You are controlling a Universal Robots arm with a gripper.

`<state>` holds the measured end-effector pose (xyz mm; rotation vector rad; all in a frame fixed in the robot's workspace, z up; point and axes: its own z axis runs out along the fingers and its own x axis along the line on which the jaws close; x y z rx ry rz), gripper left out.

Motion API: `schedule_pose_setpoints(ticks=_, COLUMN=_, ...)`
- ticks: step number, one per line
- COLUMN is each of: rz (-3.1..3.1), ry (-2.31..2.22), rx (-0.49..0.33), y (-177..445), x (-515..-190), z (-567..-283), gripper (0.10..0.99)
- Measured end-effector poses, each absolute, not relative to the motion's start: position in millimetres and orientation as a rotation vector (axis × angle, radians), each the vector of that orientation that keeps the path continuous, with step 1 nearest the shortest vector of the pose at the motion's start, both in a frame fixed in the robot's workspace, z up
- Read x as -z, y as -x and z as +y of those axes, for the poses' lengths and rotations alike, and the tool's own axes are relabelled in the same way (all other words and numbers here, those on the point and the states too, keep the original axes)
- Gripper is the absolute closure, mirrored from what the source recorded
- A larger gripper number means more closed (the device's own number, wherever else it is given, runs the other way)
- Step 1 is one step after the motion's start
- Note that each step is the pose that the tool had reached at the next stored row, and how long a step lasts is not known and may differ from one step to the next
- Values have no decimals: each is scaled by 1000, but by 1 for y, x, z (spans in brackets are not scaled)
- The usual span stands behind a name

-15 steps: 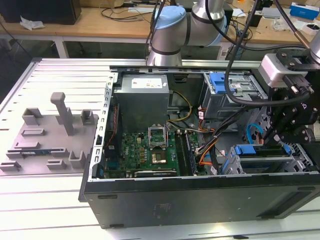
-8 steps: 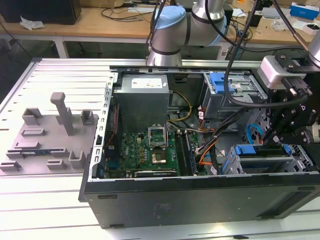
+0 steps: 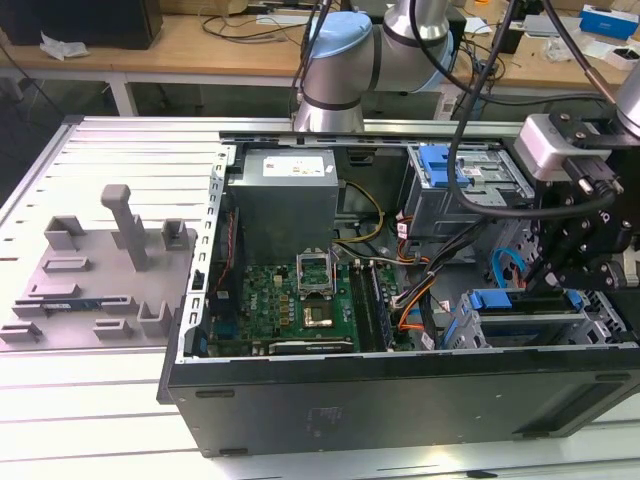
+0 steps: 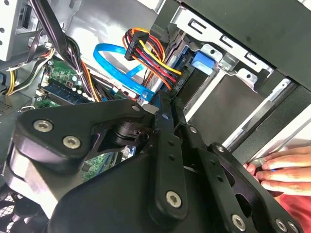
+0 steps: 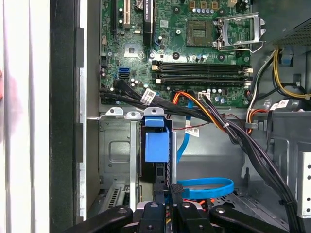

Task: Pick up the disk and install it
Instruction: 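Insert the second disk wire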

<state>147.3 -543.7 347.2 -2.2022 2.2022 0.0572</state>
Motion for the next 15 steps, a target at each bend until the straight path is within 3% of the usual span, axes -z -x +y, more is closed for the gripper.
schedule_pose_setpoints(ticks=15, rz=2182, ry=2223, rx=-57, y=-148, x=-341, z=-544, gripper=925)
